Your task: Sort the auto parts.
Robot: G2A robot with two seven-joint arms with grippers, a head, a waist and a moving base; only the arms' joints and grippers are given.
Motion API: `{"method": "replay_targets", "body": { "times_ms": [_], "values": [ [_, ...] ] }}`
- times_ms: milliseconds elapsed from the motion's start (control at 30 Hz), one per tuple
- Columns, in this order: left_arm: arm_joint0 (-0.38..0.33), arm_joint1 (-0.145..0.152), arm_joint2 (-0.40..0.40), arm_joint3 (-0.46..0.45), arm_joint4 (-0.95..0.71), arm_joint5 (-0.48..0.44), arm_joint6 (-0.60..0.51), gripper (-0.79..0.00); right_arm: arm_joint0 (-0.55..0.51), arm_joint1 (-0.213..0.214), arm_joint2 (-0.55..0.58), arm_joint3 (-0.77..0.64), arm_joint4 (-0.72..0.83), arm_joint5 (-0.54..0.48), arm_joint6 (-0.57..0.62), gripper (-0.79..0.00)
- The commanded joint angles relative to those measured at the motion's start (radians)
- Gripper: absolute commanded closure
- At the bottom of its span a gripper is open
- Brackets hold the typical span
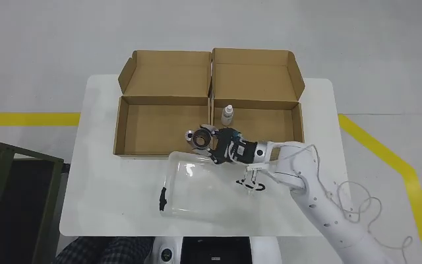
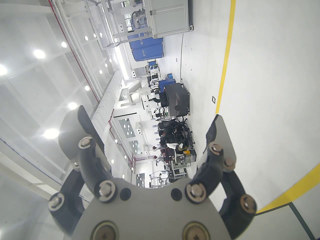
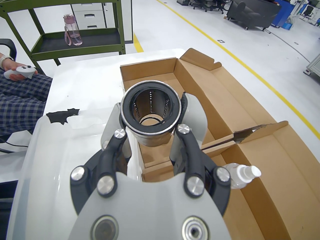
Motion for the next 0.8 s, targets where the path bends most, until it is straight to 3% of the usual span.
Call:
{"method": "replay_targets", "body": {
  "times_ms": [0,367,767],
  "values": [
    [0.0,0.0,0.0,0.0,0.0,0.0,0.0,-0.785,0.038,-0.008,-0.022,0.027,0.017,0.01,0.026,0.0],
    [0.0,0.0,0.0,0.0,0.0,0.0,0.0,-0.785,0.224,-0.067,-0.152,0.191,0.067,0.097,0.124,0.0],
    [0.0,0.0,0.0,0.0,0.0,0.0,0.0,-0.785,0.365,-0.138,-0.263,0.391,0.077,0.181,0.14,0.0]
  ]
}}
